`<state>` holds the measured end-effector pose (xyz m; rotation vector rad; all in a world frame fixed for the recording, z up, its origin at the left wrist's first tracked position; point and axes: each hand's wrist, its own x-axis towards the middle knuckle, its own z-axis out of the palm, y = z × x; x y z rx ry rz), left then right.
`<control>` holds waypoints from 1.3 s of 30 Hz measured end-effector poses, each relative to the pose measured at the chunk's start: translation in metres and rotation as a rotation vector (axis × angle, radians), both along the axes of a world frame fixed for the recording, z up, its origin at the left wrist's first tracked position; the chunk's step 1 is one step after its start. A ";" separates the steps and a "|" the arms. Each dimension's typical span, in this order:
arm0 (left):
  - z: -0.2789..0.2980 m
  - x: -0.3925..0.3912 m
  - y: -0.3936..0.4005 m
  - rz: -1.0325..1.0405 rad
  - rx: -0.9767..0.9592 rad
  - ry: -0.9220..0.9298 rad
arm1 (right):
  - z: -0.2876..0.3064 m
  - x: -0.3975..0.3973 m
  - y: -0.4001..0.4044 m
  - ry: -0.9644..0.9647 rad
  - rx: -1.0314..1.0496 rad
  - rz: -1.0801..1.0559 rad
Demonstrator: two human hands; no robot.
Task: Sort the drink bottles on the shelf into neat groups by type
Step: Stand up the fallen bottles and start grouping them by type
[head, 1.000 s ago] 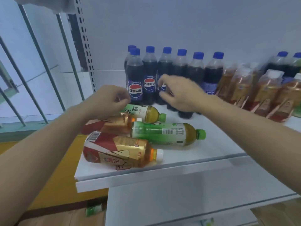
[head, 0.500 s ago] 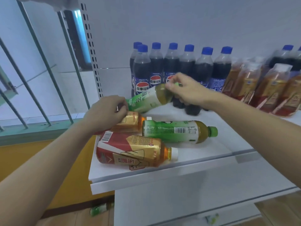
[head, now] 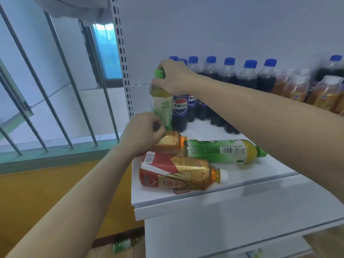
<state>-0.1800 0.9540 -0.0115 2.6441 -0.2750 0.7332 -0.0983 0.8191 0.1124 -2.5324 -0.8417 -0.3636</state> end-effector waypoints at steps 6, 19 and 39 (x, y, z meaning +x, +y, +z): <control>0.001 -0.002 -0.002 -0.021 -0.002 0.006 | -0.007 -0.009 -0.007 0.002 0.113 -0.019; 0.006 -0.004 -0.014 -0.075 0.011 0.049 | -0.088 -0.048 -0.227 0.644 -0.497 0.069; 0.024 -0.016 -0.066 0.014 0.116 0.253 | -0.008 0.002 -0.216 -0.013 0.100 -0.066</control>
